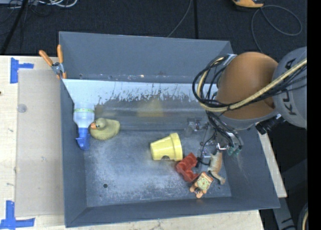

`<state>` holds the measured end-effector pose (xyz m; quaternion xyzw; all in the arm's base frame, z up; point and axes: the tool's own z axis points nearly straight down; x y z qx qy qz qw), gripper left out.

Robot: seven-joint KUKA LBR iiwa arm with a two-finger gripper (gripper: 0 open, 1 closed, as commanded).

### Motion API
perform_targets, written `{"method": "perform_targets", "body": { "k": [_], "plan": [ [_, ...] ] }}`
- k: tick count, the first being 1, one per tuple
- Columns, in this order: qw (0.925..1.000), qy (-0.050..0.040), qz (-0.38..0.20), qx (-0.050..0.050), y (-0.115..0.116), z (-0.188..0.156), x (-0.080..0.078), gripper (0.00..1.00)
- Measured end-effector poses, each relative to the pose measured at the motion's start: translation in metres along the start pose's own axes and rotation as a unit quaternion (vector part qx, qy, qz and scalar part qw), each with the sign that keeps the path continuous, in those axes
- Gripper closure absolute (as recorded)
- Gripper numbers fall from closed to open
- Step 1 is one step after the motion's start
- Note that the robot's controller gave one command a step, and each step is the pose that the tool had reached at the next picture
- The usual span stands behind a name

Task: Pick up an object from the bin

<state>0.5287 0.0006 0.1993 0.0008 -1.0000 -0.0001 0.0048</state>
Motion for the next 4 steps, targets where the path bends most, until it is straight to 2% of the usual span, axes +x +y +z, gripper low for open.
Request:
{"method": "perform_targets", "body": {
  "k": [1, 2, 3, 4],
  "plan": [
    [1.0, -0.0039, 0.0, 0.0, 0.0, -0.005, -0.001, 0.0],
    [0.9999, -0.0062, -0.015, 0.0, 0.016, 0.038, -0.034, 0.0],
    [0.9994, -0.0045, -0.035, 0.0, 0.015, 0.073, -0.028, 0.0],
    [0.9993, -0.0043, -0.038, 0.0, 0.014, 0.095, -0.04, 0.0]
  ]
}}
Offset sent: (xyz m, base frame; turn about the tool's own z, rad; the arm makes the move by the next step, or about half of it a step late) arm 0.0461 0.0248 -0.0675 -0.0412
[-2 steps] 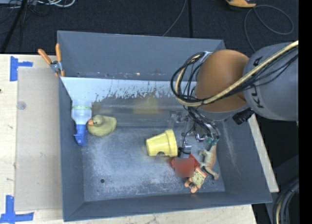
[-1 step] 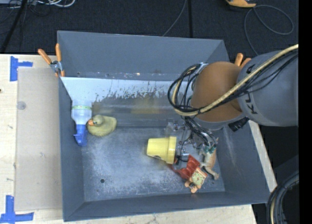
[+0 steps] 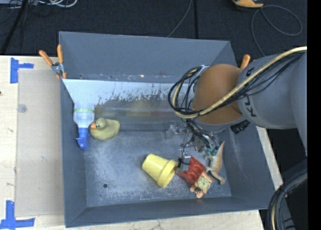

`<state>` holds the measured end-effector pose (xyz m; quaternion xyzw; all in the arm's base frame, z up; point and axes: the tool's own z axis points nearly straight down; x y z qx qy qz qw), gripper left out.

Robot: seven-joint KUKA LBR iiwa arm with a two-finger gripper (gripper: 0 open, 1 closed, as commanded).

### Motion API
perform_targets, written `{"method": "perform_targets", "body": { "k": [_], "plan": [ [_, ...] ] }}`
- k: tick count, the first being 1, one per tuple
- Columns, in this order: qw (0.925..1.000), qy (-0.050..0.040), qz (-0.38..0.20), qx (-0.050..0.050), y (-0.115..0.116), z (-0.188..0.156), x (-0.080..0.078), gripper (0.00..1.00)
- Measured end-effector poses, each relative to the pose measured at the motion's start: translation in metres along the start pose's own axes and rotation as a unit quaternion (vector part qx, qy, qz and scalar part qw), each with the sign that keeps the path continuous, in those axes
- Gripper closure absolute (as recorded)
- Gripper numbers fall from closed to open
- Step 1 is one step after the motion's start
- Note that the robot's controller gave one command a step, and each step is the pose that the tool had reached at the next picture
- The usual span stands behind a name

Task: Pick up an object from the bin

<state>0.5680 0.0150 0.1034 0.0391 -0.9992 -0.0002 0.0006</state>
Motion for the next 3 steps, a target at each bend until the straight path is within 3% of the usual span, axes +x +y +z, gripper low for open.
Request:
{"method": "perform_targets", "body": {
  "k": [1, 2, 3],
  "plan": [
    [0.9999, -0.0015, 0.014, -0.001, -0.016, 0.027, -0.013, 0.0],
    [0.9999, -0.001, 0.017, 0.0, -0.02, 0.034, -0.012, 0.0],
    [0.9999, 0.0002, 0.015, -0.001, 0.002, 0.034, 0.015, 0.0]
  ]
}}
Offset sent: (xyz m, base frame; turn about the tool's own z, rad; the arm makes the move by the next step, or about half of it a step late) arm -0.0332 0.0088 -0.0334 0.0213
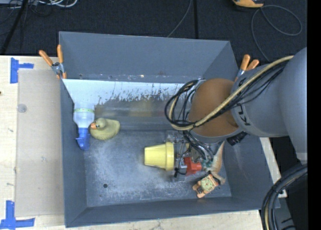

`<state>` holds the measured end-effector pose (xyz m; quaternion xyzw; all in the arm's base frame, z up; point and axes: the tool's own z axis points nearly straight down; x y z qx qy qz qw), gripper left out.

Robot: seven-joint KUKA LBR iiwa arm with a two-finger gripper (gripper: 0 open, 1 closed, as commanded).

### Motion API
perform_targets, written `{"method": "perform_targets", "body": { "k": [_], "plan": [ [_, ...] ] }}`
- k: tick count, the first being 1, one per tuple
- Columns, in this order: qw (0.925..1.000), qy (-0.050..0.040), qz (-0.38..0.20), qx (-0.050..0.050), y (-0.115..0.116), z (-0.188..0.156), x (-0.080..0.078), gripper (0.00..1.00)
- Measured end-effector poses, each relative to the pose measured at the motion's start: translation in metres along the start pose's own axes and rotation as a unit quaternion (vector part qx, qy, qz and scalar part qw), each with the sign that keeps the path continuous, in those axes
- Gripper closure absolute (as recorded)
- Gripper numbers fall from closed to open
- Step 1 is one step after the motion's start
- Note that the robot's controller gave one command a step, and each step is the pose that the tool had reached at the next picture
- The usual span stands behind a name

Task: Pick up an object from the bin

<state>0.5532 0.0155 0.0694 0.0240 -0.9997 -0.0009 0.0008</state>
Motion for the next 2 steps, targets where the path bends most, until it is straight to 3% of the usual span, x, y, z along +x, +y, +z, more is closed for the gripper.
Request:
{"method": "perform_targets", "body": {
  "k": [1, 2],
  "plan": [
    [0.9995, -0.0017, 0.03, 0.0, 0.0083, -0.0004, -0.0207, 1.0],
    [0.9995, -0.0016, 0.03, 0.0, 0.0083, -0.0004, -0.0207, 1.0]
  ]
}}
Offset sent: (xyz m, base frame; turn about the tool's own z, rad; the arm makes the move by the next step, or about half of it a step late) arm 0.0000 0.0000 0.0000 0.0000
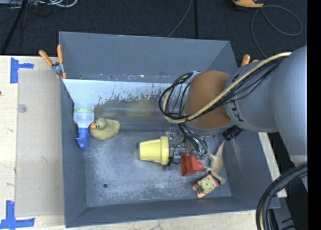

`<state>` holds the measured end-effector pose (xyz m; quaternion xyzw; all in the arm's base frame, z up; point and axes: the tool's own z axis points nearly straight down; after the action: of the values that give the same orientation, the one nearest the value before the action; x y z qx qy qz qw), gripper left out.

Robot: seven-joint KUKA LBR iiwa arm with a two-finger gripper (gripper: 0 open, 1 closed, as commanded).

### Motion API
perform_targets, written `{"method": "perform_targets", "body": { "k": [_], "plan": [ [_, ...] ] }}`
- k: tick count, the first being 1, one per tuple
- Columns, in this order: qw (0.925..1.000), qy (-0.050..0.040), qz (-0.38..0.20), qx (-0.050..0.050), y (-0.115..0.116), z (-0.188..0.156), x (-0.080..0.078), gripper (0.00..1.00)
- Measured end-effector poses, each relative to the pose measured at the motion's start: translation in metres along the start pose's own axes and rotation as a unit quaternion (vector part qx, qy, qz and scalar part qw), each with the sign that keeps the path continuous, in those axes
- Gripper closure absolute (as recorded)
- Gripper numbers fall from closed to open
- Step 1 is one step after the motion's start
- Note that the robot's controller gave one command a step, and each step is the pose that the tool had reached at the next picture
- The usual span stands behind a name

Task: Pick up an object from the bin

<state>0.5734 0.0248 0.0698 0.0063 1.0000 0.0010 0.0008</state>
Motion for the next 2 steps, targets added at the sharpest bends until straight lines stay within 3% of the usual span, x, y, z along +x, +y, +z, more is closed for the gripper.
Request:
{"method": "perform_targets", "body": {
  "k": [1, 2],
  "plan": [
    [0.9999, 0.0007, -0.011, 0.0, -0.004, -0.001, 0.001, 1.0],
    [0.9999, 0.0051, -0.013, 0.0, -0.005, -0.041, 0.004, 1.0]
  ]
}}
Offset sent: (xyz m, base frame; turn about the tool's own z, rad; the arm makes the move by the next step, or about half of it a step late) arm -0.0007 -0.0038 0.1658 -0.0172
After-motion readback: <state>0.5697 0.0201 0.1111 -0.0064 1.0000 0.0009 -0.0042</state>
